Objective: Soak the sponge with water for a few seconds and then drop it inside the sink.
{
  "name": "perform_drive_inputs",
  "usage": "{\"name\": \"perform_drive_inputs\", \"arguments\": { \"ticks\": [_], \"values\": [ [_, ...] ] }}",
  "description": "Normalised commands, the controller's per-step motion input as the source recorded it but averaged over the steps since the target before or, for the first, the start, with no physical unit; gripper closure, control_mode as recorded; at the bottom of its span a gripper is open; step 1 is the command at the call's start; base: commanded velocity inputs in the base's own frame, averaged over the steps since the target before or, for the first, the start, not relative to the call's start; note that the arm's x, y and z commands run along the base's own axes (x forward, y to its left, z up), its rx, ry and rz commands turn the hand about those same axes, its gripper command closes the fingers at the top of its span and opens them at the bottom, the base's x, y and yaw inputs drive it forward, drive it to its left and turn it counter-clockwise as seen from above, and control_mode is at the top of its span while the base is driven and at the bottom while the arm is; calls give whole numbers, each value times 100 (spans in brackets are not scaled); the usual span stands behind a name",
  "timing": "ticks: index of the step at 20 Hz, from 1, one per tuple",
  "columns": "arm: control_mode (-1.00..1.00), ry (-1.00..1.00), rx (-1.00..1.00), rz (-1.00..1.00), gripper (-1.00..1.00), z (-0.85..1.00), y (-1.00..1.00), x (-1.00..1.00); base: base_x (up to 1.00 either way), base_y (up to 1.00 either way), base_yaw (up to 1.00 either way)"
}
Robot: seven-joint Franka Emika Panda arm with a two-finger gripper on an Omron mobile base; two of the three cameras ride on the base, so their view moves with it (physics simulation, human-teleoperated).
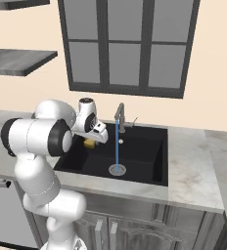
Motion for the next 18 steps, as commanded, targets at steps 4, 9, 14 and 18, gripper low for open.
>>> {"name": "perform_drive_inputs", "arguments": {
  "ticks": [4, 9, 14, 18],
  "values": [
    [-100, 0, 0, 1, 100, -2, 0, 29, 0, 0, 0],
    [-100, 0, 0, 1, 100, -10, 0, 24, 0, 0, 0],
    [-100, 0, 0, 0, 100, -12, 5, 18, 0, 0, 0],
    [-100, 0, 0, 0, 100, -9, 3, 7, 0, 0, 0]
  ]
}}
